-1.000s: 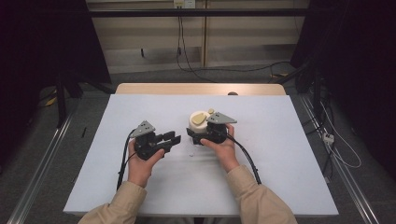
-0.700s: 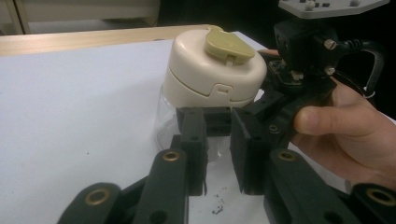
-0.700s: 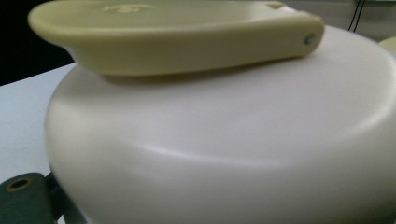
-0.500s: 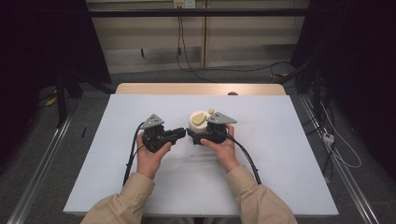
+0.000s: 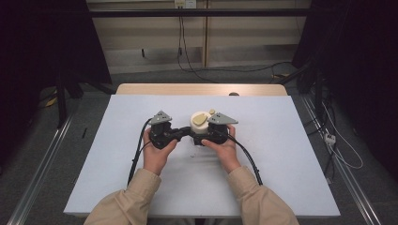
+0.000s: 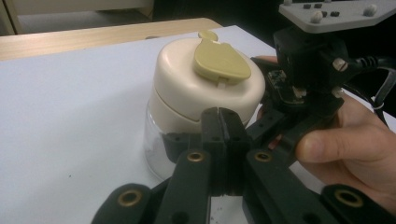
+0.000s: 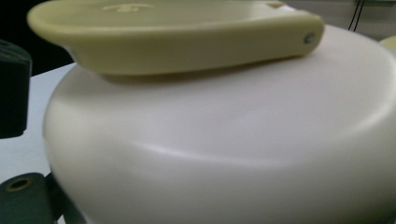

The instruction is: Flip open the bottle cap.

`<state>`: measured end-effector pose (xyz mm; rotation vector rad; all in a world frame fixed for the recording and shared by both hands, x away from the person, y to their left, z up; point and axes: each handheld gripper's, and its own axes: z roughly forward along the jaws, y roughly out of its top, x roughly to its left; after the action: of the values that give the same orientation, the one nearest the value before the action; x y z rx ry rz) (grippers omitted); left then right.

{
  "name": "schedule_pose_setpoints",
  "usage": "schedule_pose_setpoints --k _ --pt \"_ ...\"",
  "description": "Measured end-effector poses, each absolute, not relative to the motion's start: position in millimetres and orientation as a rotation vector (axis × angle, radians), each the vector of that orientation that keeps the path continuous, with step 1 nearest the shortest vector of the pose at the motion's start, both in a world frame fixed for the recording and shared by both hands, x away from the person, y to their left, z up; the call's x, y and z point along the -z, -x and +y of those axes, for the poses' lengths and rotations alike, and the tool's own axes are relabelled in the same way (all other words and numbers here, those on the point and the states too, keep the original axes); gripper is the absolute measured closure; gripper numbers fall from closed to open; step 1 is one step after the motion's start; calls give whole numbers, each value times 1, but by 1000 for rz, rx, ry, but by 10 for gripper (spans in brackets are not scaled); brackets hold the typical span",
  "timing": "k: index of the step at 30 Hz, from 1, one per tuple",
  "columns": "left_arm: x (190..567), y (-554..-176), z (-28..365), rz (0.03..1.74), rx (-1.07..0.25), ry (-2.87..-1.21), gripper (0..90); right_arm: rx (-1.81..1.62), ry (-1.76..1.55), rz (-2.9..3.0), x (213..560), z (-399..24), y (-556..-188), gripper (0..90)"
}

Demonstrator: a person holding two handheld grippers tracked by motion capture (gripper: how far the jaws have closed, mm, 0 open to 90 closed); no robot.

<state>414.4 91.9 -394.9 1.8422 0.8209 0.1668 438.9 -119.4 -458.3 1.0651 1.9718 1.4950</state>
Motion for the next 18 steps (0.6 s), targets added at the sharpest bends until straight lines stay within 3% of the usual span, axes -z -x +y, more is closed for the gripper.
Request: schedule_pose_setpoints --k 18 --pt "387 -421 79 822 -177 -1865 900 -1494 -1067 1972 458 -119 -439 66"
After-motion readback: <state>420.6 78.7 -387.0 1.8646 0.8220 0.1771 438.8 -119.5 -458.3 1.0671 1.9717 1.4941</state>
